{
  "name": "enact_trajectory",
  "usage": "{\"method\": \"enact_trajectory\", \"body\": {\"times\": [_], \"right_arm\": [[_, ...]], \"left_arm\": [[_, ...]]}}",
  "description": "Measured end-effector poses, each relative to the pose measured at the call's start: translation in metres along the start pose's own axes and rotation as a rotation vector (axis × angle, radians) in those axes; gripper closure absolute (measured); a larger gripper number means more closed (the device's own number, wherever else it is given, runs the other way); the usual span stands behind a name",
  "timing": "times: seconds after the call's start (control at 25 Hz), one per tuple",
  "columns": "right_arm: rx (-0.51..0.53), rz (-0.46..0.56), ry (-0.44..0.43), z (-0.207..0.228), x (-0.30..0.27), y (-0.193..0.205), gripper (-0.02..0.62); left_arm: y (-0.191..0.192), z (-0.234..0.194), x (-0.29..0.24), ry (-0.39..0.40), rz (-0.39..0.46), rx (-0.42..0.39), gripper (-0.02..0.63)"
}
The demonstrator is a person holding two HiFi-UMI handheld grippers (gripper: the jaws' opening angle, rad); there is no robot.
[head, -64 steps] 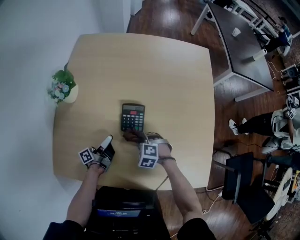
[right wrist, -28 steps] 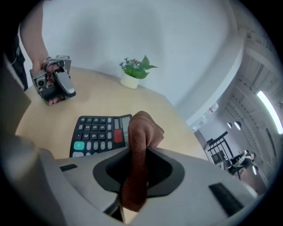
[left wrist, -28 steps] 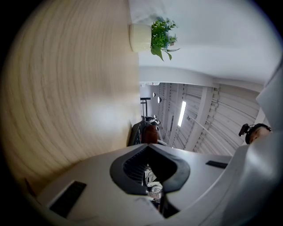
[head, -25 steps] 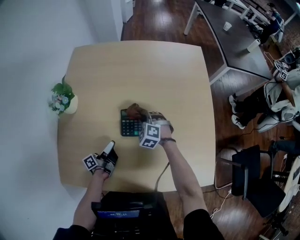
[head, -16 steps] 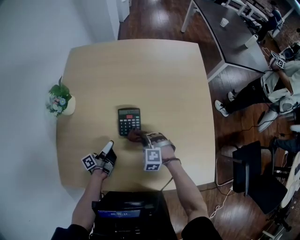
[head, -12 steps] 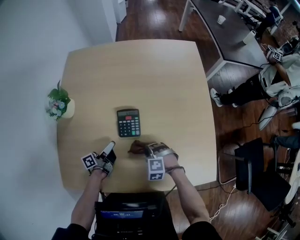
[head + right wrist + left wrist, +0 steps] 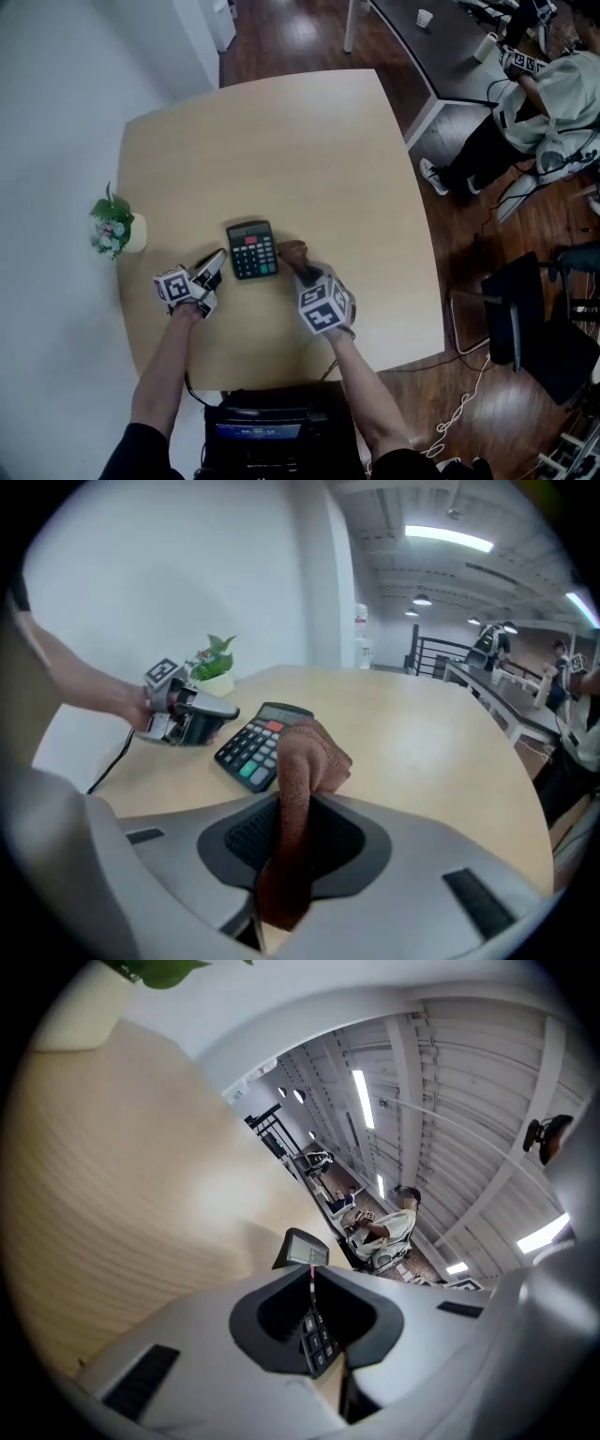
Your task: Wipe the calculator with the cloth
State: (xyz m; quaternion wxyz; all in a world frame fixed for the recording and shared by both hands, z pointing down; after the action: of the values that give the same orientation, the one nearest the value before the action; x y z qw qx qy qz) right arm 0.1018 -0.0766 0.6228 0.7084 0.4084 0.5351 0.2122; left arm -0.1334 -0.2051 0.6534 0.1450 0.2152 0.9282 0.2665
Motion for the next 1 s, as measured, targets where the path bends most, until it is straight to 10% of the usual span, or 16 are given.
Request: {"method": "enact_trajectory", "body": {"times": [0.44, 1.0], "right_arm": [[-0.114, 0.054, -0.057, 0.05, -0.093, -0.068, 0.508], [-0.232, -0.215, -0.132, -0.014, -0.046, 0.002, 0.506]], "left_arm": [[0.031, 0.021, -0.001, -0.032, 0.199, 0.231, 0.604], [0.044, 0.017, 0.001, -0.082, 0.254, 0.309, 0.606]]}}
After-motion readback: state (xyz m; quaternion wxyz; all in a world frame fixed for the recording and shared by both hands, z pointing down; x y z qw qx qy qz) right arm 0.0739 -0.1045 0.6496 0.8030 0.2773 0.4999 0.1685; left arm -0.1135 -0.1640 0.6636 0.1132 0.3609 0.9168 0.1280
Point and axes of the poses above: the fingertips, and each gripper's own axes: x backward along the fingers, z to its right, y out of its underside, the point moved 6 cm from there along x, backward along the fingers, and after that the axes turned 12 degrees about z, right-handed, at the moved point
